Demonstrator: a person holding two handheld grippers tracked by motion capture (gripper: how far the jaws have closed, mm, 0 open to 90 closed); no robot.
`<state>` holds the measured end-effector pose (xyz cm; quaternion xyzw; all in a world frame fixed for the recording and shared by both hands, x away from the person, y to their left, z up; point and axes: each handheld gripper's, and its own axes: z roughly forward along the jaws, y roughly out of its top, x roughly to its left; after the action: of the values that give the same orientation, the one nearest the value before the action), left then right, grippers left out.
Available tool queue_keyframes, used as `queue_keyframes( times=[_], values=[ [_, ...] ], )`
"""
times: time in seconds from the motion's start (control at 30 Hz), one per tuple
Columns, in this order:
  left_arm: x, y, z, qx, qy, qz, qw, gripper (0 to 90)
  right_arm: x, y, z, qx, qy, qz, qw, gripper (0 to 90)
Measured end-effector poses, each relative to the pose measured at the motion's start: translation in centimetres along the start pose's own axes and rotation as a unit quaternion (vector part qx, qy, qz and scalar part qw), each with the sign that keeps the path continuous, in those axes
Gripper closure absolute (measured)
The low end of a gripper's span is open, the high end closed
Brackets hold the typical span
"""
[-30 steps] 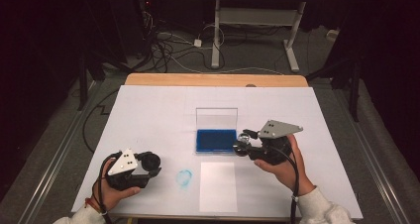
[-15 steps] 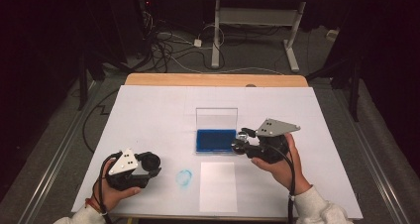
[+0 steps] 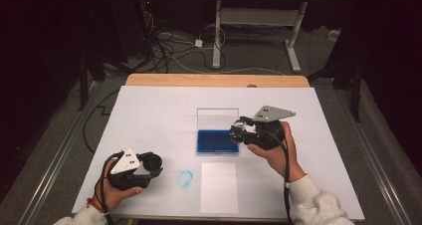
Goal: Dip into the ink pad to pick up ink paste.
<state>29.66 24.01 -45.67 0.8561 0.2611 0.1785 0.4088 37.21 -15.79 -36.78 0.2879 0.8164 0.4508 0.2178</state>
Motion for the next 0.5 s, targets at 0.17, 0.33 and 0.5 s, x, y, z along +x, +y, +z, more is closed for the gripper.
queue_keyframes(
  times=[0.17,0.33,0.5],
  values=[
    [-0.1,0.1,0.1,0.003,0.000,0.000,1.0000,36.8,-0.1,0.6,0.6,-0.020,-0.012,0.009,0.9997,56.9],
    [-0.2,0.2,0.3,0.004,-0.001,0.002,1.0000,36.8,0.5,1.2,2.0,-0.016,-0.005,0.004,0.9999,56.9],
    [-0.2,0.3,0.4,0.006,-0.002,0.002,1.0000,36.8,1.2,1.3,4.0,-0.001,0.006,0.003,1.0000,56.9]
  ],
)
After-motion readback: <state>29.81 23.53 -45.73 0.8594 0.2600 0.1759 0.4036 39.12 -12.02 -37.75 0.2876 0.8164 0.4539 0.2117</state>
